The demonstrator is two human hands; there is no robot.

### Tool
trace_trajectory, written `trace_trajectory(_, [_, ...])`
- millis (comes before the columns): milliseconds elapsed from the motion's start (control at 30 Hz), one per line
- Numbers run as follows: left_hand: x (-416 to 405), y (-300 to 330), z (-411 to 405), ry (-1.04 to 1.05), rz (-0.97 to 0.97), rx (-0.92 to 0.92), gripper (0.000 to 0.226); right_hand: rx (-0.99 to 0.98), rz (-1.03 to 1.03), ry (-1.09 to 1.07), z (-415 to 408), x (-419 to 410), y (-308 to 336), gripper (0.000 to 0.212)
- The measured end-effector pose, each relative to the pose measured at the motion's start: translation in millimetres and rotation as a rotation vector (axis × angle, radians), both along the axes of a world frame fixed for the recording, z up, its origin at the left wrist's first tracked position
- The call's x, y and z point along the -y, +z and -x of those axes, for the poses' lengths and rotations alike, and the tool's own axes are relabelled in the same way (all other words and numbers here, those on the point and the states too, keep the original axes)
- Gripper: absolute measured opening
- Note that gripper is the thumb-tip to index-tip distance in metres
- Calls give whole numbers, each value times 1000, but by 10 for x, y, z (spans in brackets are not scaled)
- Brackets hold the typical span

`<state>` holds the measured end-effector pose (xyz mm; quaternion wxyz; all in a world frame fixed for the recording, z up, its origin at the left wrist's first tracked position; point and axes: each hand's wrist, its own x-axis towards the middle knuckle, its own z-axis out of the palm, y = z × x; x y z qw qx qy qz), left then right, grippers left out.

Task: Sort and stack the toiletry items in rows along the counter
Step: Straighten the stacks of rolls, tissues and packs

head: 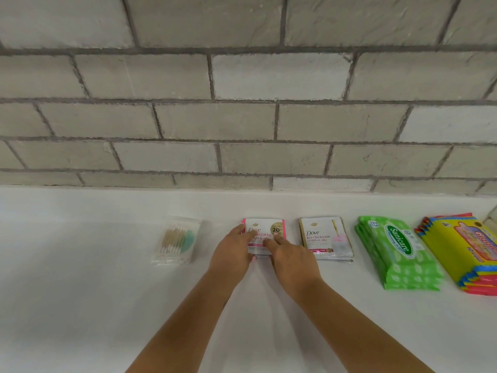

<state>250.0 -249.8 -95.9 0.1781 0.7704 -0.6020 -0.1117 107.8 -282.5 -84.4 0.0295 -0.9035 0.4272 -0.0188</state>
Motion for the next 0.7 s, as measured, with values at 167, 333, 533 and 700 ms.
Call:
trace_trajectory(167, [-68, 28, -4, 10, 12, -35, 66, 51, -31, -22, -16, -51, 60, 42])
trace_trajectory(333, [-280, 247, -178, 100, 160, -67, 47, 277, -78, -46, -184, -216, 245, 40])
trace_trajectory(533, [-601, 476, -721, 404, 296, -209, 40, 744, -660, -97, -716, -470, 232, 43])
trace_trajectory(700, [-746, 414, -1174, 615, 110, -271, 49, 860, -1119, -204, -1043, -609, 262, 62])
